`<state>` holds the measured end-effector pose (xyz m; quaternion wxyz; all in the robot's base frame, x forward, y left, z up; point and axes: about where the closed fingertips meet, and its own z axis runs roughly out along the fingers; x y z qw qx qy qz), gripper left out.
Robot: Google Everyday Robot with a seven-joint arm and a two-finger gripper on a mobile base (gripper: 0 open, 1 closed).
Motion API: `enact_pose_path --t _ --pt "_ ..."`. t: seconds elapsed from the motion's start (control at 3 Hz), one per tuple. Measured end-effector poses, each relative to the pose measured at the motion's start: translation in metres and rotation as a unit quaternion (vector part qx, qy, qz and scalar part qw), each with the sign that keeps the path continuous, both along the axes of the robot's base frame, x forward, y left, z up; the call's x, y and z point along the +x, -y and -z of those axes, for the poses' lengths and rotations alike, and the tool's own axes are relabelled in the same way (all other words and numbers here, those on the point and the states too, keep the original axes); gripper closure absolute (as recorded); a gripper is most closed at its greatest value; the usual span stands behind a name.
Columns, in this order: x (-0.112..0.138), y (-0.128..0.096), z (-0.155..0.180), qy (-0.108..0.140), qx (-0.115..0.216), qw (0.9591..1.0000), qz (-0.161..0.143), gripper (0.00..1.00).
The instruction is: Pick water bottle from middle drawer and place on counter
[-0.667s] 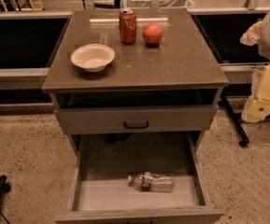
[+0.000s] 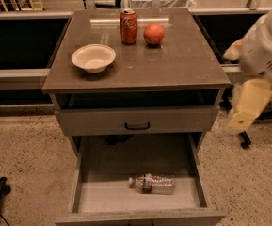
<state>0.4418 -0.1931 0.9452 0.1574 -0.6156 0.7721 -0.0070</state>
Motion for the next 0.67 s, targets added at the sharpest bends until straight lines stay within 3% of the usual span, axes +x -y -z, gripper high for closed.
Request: enact_pose_path --t 0.33,0.67 --pt "-0.005 -0.063 0.061 -0.017 0.039 0.9981 -0.045 0.00" --pt "-0.020 -0.126 0.135 -0.039 0.070 0.9922 -0.095 0.00"
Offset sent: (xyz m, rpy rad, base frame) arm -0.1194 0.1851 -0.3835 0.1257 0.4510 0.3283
